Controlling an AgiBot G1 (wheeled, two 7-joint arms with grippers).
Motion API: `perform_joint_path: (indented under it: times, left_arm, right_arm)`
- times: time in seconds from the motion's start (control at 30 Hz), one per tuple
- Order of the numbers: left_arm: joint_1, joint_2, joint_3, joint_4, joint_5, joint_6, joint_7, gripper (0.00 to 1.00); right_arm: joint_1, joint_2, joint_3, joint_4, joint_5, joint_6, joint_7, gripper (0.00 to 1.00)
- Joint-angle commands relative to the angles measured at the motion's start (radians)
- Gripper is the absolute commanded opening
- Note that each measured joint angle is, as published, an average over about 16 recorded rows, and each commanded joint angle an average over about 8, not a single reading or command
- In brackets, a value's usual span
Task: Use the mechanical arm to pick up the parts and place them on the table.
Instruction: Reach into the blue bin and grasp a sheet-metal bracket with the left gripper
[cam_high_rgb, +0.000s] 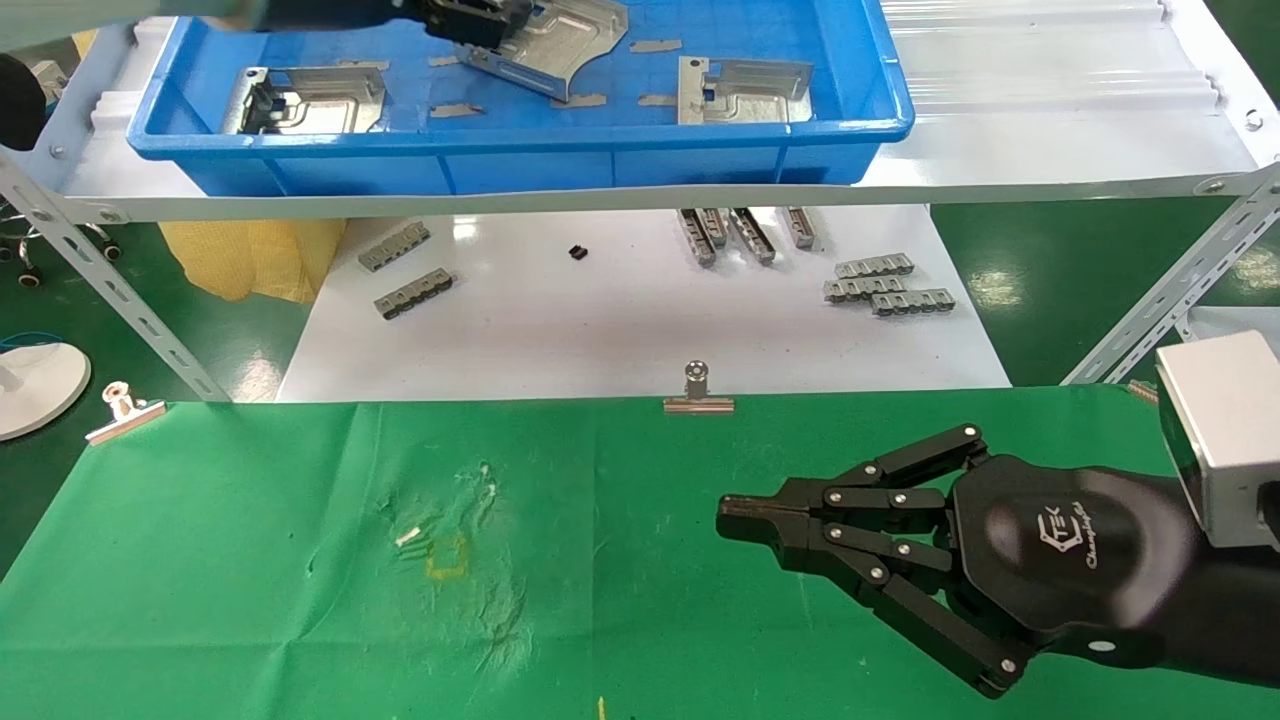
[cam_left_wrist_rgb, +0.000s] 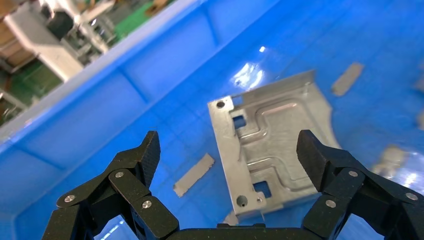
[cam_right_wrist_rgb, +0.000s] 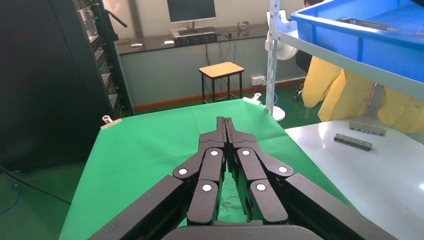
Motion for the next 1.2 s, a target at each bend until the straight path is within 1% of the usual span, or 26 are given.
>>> perform_joint_path:
  times: [0.03, 0.07, 0.13, 0.17, 0.2, 0.63, 0.87, 1.2]
  left_arm:
    - [-0.027, 0.05, 0.013, 0.076, 0.025, -0.056, 0.0, 0.54]
    - [-0.028, 0.057, 0.014, 0.088, 0.025, -0.061, -0.004, 0.41]
    - [-0.028, 0.064, 0.014, 0.101, 0.02, -0.065, -0.014, 0.16]
    - [-0.027, 0.065, 0.014, 0.104, 0.017, -0.065, -0.019, 0.06]
    - [-0.025, 0.066, 0.013, 0.106, 0.013, -0.066, -0.025, 0.01]
    - [-0.012, 0.069, 0.018, 0.103, -0.023, -0.104, -0.119, 0.0]
    - [-0.005, 0.069, 0.042, 0.097, -0.015, -0.117, -0.159, 0.0]
    - [0.008, 0.071, 0.091, 0.067, 0.01, -0.137, -0.179, 0.0]
  right_arm:
    - [0.0, 0.0, 0.0, 0.0, 0.0, 0.0, 0.0, 0.9]
    - [0.0, 0.0, 0.0, 0.0, 0.0, 0.0, 0.0, 1.0]
    - [0.0, 0.0, 0.0, 0.0, 0.0, 0.0, 0.0, 1.0]
    - [0.0, 0.0, 0.0, 0.0, 0.0, 0.0, 0.0, 1.0]
    - [0.0, 0.0, 0.0, 0.0, 0.0, 0.0, 0.0, 1.0]
    - [0.0, 0.0, 0.0, 0.0, 0.0, 0.0, 0.0, 1.0]
    - [0.0, 0.0, 0.0, 0.0, 0.0, 0.0, 0.0, 1.0]
    - [0.0, 0.0, 0.0, 0.0, 0.0, 0.0, 0.0, 1.0]
